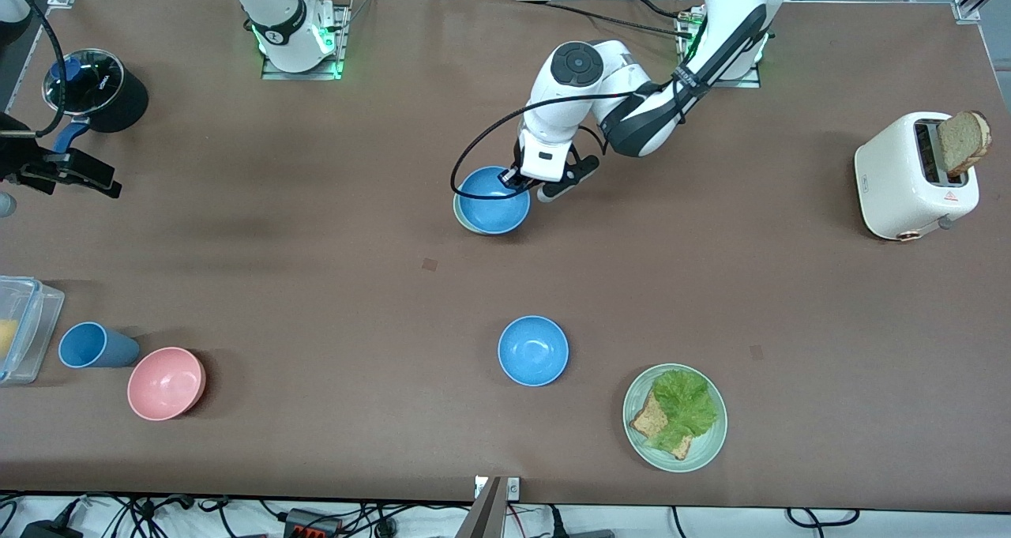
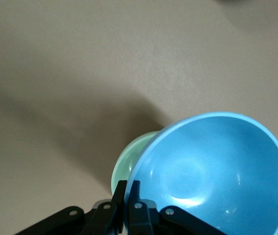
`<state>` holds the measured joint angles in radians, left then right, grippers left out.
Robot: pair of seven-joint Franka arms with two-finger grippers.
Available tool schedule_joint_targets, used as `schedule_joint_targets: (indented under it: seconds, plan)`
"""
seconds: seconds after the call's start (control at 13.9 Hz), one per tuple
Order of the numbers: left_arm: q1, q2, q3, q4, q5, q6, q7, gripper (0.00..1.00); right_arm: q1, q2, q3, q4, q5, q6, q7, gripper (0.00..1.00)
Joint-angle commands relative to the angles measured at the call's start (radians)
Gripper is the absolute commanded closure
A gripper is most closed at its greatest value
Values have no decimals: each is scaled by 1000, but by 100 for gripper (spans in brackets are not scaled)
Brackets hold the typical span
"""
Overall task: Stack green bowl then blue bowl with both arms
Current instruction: 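Lower the blue bowl into the green bowl and open the left gripper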
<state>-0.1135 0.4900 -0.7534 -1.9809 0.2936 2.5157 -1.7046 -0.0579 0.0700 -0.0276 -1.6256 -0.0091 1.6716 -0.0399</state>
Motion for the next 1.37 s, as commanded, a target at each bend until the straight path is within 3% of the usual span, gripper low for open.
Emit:
schedule_joint_targets:
  seconds: [0.0, 0.5, 1.3]
  plan:
    - [-21, 15, 11, 13, 35, 14, -36, 100, -13, -6, 5, -8, -8, 0, -9, 0]
    - [-44, 97, 12, 43, 216, 14, -176, 100, -23, 2, 6, -8, -8, -1, -9, 0]
    - [-54, 117, 14, 45, 217, 12, -178, 100, -23, 2, 6, -8, -8, -3, -9, 0]
